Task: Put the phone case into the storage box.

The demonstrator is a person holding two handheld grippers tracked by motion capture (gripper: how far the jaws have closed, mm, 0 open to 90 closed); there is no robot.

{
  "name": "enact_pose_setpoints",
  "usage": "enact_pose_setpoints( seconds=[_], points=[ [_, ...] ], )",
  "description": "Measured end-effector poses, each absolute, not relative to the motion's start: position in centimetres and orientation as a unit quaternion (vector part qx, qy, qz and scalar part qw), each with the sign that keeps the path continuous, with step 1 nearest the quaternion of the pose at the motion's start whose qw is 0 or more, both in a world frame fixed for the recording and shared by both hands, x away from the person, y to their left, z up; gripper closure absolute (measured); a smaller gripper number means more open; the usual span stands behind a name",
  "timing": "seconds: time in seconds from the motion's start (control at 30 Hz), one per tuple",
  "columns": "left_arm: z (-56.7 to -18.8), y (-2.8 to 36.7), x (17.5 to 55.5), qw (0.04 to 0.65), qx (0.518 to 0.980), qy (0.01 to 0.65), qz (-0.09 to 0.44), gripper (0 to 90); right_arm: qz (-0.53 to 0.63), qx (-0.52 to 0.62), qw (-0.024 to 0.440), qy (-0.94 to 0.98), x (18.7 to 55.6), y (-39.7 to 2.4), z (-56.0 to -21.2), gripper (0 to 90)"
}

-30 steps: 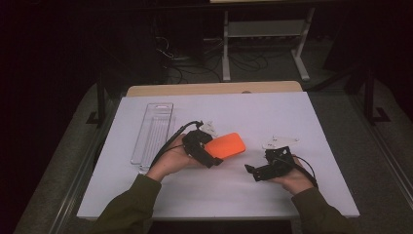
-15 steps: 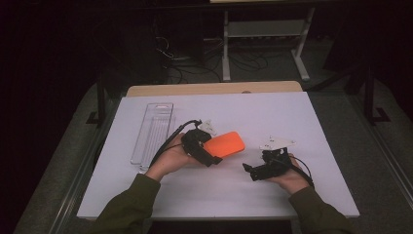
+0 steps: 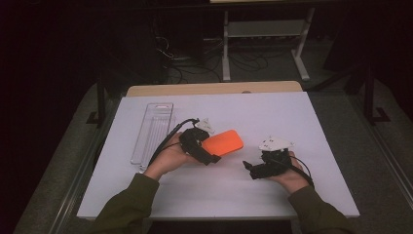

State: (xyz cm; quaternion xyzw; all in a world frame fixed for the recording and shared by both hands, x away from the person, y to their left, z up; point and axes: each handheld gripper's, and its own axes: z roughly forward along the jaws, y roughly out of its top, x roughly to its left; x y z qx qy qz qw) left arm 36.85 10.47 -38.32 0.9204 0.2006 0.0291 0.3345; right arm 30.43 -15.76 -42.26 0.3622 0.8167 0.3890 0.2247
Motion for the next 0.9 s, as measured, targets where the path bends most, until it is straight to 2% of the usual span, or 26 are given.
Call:
enact_pose_setpoints(
  seconds=[0.23, 0.9],
  points=[
    [-38.44, 10.34, 36.77, 0.332, 0.921, 0.202, 0.028, 15.4, 0.379, 0.355, 0.237, 0.821, 30.36, -15.81, -42.24, 0.0],
    [-38.35, 10.40, 36.86, 0.333, 0.922, 0.196, 0.027, 15.4, 0.362, 0.308, 0.311, 0.823, 29.74, -15.33, -41.79, 0.0]
  ],
)
